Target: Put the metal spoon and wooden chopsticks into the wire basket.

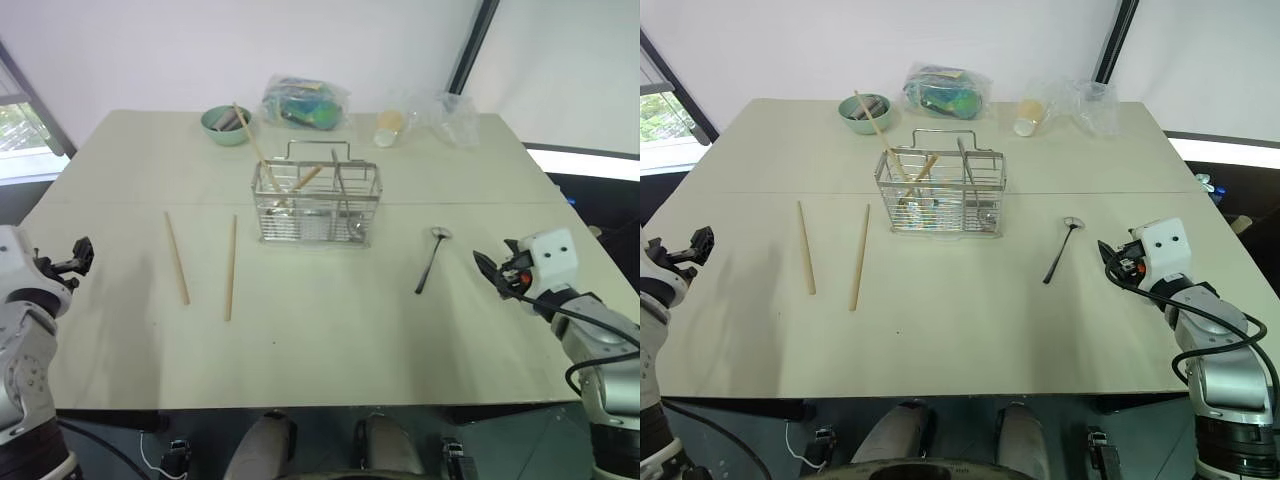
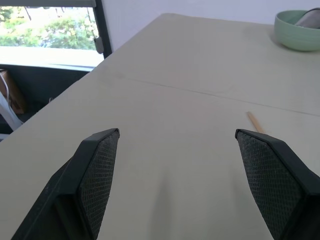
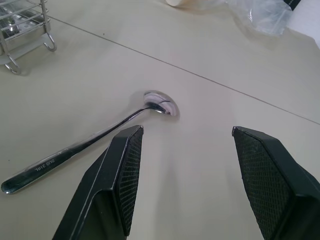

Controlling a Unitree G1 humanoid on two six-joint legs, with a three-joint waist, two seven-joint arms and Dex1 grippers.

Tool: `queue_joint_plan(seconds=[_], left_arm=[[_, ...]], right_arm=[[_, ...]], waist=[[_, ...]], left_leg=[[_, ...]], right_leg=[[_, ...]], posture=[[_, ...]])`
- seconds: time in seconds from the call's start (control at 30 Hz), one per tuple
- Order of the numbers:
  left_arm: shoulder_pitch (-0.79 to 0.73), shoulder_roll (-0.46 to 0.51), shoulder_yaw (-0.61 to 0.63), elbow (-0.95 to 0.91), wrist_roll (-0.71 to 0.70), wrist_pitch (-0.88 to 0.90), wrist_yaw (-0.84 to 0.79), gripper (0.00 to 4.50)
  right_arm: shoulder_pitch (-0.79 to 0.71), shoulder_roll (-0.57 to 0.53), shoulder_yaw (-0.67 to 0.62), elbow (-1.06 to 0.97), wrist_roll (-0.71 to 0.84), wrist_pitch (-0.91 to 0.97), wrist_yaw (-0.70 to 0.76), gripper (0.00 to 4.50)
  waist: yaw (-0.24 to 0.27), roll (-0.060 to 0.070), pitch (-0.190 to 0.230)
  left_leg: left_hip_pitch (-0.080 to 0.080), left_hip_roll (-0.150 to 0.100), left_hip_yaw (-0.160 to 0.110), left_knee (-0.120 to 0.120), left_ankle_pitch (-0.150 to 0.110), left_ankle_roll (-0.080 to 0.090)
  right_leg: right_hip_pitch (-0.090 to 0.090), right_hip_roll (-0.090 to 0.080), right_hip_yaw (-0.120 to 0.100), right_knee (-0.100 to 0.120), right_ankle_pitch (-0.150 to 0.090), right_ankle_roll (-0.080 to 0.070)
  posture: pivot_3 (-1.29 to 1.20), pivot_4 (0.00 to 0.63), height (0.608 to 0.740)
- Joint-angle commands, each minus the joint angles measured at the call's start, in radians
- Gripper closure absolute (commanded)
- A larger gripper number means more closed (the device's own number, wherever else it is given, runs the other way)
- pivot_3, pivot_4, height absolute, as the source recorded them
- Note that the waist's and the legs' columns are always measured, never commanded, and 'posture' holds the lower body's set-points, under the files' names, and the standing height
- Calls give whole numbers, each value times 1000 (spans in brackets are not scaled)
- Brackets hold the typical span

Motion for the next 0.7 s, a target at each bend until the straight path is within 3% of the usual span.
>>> queue_joint_plan(seconds=[0.03,0.7], left_arm=[[6,21,5,-19,14,-25,-4,590],[-43,45,-9,-27,-41,19,-45,590]], right_arm=[[-14,-5,-10,-40,5,0,-1,1608],[-47,-59,-31,144,-11,-138,82,1608]], waist=[[0,0,0],[0,0,0]], left_leg=[[0,0,0,0,0,0],[0,0,0,0,0,0]], right_leg=[[0,0,0,0,0,0],[0,0,0,0,0,0]], posture=[[0,150,643],[0,150,643]])
